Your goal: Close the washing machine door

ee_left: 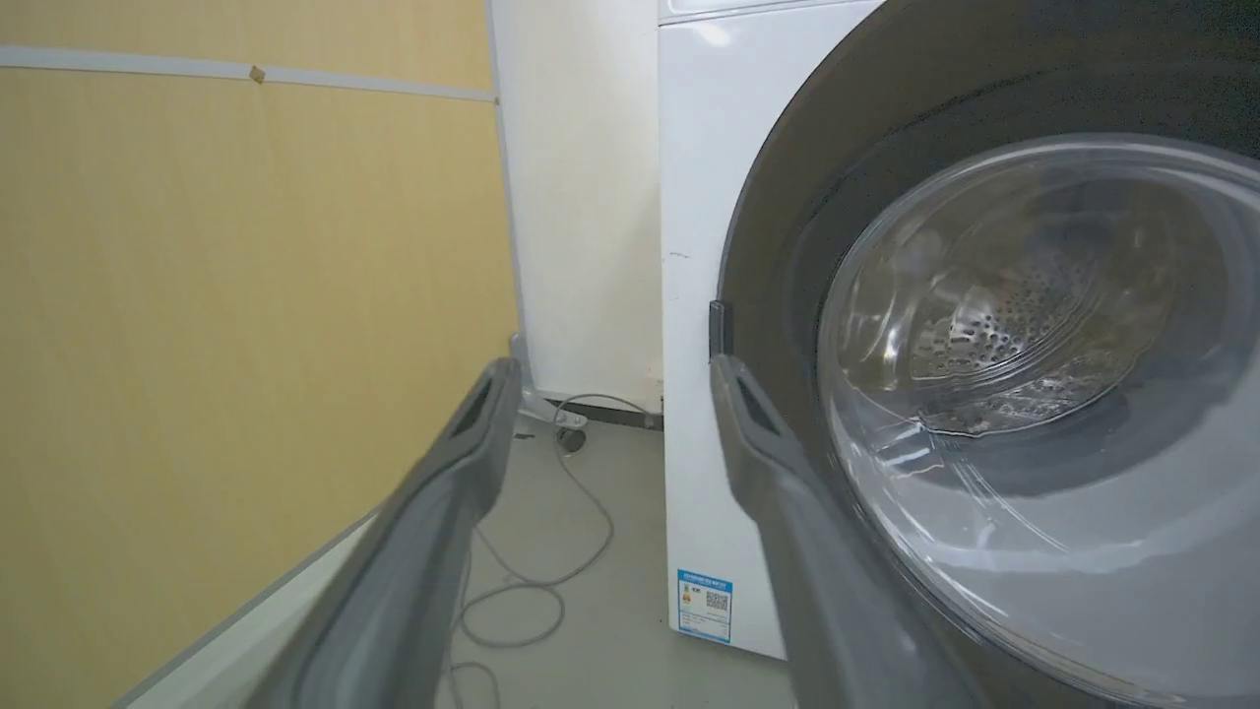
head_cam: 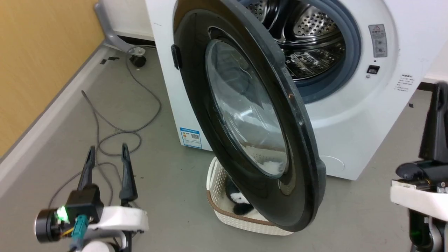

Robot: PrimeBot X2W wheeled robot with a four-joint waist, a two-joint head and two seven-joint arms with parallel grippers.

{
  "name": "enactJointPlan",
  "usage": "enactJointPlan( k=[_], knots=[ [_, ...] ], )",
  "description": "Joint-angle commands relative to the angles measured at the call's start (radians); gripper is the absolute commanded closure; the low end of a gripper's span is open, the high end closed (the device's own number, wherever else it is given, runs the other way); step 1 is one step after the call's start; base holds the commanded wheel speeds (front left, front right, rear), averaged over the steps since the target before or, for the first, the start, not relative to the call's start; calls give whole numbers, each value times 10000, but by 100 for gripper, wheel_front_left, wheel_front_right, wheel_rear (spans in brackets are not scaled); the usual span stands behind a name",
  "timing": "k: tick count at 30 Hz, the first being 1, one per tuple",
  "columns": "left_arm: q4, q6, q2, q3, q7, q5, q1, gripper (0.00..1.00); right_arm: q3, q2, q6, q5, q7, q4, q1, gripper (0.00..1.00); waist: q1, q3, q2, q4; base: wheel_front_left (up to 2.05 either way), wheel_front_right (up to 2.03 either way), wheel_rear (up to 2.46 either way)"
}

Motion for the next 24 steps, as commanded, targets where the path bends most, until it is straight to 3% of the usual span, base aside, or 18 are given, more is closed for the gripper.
enactJointPlan(
  k=[1, 6, 12, 18, 24],
  knots=[
    [-19, -65, -33, 81, -42, 59, 154, 0, 160, -3, 8, 117, -46, -177, -191, 100, 1, -6, 0, 50, 0, 0, 0],
    [-37, -263, -287, 365, -42, 436, 586, 0, 1719, -162, 8, 622, -46, -1138, -462, 100, 1, 5, 0, 193, 0, 0, 0],
    [94, -496, -604, 752, -43, 689, 782, 0, 3593, -1031, 8, 1216, -46, -1645, -506, 100, 1, 32, 0, 287, 0, 0, 0],
    [186, -736, -912, 1049, -43, 948, 847, 0, 5443, -2298, 8, 1526, -46, -1174, -255, 100, 1, 33, 0, 262, 0, 0, 0],
    [167, -895, -1136, 1270, -43, 1165, 916, 0, 6421, -2979, 8, 1591, -46, -285, 266, 100, 1, 108, 0, 86, 0, 0, 0]
  ],
)
